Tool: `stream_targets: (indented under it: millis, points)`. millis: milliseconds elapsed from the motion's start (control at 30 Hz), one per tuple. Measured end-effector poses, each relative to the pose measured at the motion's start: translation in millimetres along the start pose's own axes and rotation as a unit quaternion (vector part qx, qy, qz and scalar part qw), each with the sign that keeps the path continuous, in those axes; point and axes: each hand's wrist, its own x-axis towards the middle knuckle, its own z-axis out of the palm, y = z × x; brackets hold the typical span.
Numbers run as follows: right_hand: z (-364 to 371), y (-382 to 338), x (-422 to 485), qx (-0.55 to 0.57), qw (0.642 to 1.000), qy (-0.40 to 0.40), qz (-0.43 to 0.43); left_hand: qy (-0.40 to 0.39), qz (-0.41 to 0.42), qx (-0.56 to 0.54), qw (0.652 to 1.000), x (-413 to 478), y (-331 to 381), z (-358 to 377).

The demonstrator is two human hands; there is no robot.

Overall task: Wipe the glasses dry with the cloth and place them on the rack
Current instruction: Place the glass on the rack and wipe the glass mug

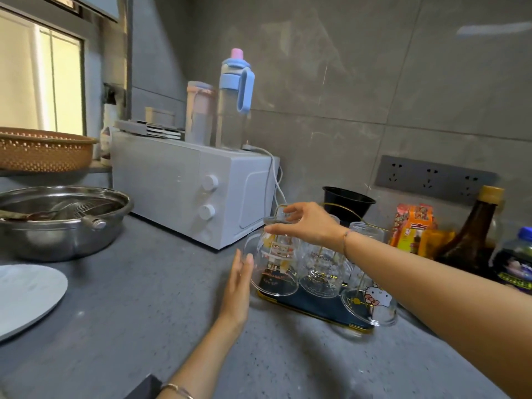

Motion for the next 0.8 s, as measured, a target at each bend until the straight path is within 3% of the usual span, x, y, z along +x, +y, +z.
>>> stream_targets:
  millis: [400,500,633,800]
  points:
    - [-3,-3,-14,-0.076,0.997,0.007,-0.017,0.011,0.003,0.03,1.0,-2,0,-1]
    - [-14,-2,-29,-0.068,0.996,0.038,-0.036,0.05,0.056,0.089,0.993,-7,1,-1]
    - [-33,5,-63,-0.06,0.994,0.067,-0.067,0.124,0.178,0.207,0.954,-17,2,5]
    - [-69,25,-128,-0.069,0.995,0.064,-0.043,0.1,0.222,0.204,0.948,-43,12,33]
